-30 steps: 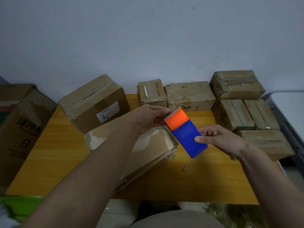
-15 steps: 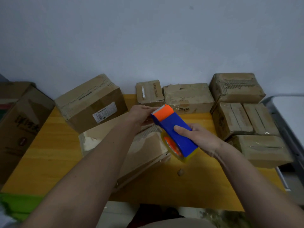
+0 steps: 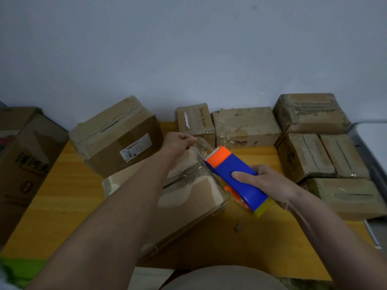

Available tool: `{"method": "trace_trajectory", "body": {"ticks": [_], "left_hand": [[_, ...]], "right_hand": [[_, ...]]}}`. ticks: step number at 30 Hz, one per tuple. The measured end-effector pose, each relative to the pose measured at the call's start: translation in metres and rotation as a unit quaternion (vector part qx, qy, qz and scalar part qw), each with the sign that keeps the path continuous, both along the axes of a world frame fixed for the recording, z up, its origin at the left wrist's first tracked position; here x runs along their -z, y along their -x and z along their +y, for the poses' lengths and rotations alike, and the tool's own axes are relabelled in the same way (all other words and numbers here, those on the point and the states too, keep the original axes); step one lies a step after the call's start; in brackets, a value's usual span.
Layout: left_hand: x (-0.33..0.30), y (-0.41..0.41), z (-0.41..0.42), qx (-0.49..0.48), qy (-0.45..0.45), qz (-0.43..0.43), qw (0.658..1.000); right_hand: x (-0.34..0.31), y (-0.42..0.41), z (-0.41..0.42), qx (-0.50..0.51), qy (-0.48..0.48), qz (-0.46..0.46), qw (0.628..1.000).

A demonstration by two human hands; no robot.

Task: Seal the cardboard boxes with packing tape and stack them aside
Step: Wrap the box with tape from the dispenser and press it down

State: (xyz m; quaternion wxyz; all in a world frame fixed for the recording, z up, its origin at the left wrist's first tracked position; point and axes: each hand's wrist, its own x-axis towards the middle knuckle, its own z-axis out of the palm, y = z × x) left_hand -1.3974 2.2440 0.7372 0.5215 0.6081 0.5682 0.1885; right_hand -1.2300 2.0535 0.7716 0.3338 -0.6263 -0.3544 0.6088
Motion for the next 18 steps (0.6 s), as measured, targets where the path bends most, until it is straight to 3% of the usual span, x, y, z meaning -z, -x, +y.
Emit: {"method": "trace_trajectory", "body": {"ticks": [18], "left_hand": [[0.042,-0.008,0.074,0.047,-0.041,0.088,0.994]], "right_hand": [[0.004,0.025,0.097,0.062,0.096,-0.076,0.991]]}}
